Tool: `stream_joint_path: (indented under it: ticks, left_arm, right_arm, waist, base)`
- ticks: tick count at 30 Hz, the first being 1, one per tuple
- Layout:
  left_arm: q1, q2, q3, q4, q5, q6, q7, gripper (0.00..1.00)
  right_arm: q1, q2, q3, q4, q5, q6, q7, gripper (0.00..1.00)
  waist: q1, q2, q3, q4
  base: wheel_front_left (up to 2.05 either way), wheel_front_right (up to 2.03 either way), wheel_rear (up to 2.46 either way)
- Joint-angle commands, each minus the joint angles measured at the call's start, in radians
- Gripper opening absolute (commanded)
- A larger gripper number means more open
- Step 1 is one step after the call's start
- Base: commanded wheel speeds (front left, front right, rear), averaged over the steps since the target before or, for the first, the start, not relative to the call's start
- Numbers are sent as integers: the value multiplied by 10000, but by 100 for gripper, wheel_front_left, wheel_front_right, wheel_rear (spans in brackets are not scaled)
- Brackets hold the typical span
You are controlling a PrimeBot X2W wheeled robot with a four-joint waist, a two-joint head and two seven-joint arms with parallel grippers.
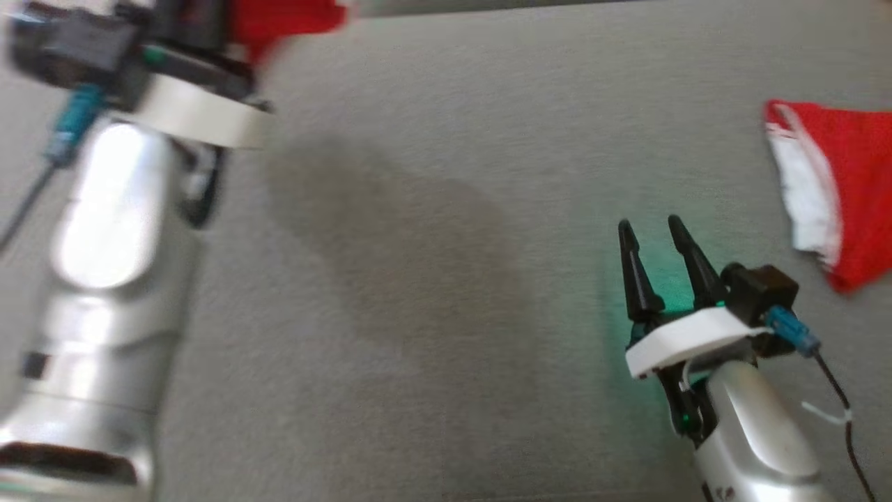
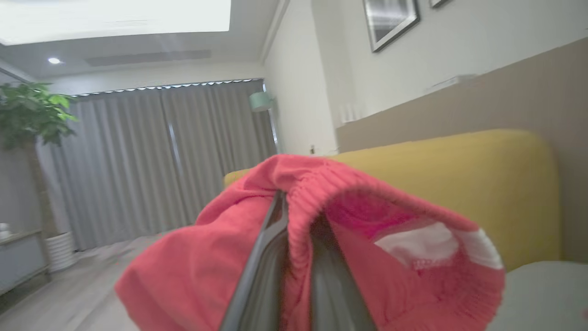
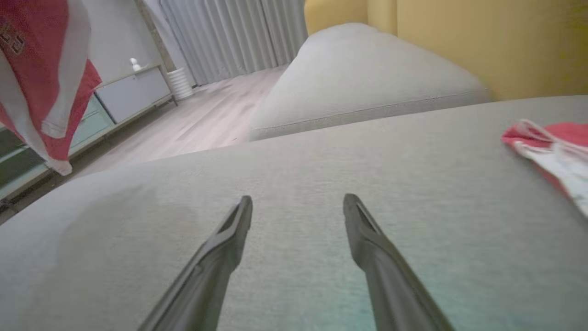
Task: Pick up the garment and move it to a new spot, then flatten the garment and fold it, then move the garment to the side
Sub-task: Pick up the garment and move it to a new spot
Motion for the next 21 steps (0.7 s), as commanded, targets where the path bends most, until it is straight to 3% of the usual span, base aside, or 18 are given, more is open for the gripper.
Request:
stream_joint_path:
  ticks: [1, 7, 8, 9, 10, 16, 21]
  left_arm:
    - [-229, 89, 149, -407, -279, -44, -40, 0]
    - [599, -1033, -1027, -628, -917, -52, -40, 0]
    - [824, -1115, -1176, -579, -878, -53, -40, 18]
    - [1071, -1178, -1276, -484, -808, -53, -40, 73]
    - [1327, -1231, -1324, -391, -738, -53, -40, 100]
    - [2826, -1305, -990, 222, -334, 109, -40, 100]
    - [4512, -1054, -33, 519, -106, 388, -40, 100]
  right_arm:
    - [9, -7, 242, -244, 74, -7, 4, 100]
    - [196, -7, 200, -268, 114, -7, 4, 100]
    - [198, -7, 185, -280, 118, -7, 4, 100]
    - [201, -7, 173, -298, 120, -7, 4, 100]
    - [208, -7, 154, -319, 119, -7, 4, 100]
    - [267, -7, 12, -376, 120, -7, 4, 100]
    - [328, -7, -48, -373, 102, -7, 4, 100]
  waist:
    - [2, 0, -585, -795]
    - [2, 0, -672, -1527]
    - [2, 0, -633, -1590]
    - [2, 0, -602, -1629]
    - [2, 0, -570, -1652]
    - [2, 0, -525, -1520]
    - [2, 0, -743, -1154]
  base:
    - [0, 0, 0]
    - [0, 0, 0]
    - [0, 0, 0]
    - [0, 0, 0]
    - [0, 0, 0]
    - [0, 0, 0]
    - [0, 0, 0]
